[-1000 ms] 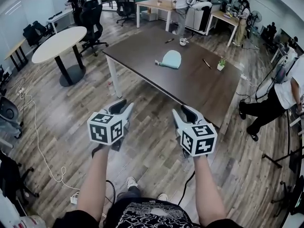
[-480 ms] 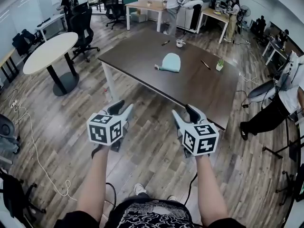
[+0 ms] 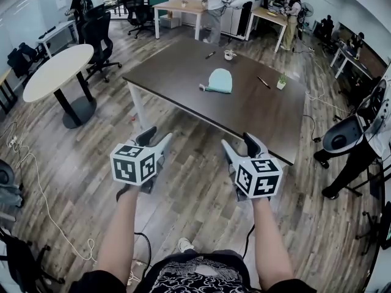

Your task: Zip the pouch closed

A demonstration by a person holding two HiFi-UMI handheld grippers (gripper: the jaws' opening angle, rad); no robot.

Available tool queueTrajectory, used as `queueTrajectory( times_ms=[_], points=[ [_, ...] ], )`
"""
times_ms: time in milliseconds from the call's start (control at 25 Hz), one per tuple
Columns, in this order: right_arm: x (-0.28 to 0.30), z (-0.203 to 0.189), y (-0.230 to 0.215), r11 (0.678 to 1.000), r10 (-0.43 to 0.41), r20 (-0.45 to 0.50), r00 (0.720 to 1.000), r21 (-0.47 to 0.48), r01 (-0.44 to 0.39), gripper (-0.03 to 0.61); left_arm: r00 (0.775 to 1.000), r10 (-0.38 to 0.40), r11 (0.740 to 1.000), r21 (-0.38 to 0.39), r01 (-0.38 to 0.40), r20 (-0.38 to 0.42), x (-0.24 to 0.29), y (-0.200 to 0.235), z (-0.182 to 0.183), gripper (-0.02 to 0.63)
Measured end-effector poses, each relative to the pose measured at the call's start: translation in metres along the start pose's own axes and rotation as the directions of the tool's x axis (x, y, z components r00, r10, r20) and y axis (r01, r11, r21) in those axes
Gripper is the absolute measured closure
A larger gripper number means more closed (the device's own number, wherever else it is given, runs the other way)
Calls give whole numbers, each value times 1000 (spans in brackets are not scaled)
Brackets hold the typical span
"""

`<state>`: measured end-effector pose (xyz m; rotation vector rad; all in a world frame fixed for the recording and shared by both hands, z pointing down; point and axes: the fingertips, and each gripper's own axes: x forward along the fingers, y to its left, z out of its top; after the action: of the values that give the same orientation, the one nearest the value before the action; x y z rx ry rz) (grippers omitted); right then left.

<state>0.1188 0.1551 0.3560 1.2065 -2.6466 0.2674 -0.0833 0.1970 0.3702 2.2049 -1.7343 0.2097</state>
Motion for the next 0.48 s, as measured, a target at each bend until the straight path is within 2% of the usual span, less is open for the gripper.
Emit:
queueTrajectory(
  times_ms=[280, 480],
  points=[
    [6, 5, 7, 1000, -19, 0, 1000, -6, 19, 279, 999, -34, 999, 33, 33, 2, 5, 9, 9, 359],
    [12, 5, 11, 1000, -13, -3, 1000, -4, 13, 279, 999, -47, 998, 50, 47, -6, 13, 7, 9, 359]
  ],
)
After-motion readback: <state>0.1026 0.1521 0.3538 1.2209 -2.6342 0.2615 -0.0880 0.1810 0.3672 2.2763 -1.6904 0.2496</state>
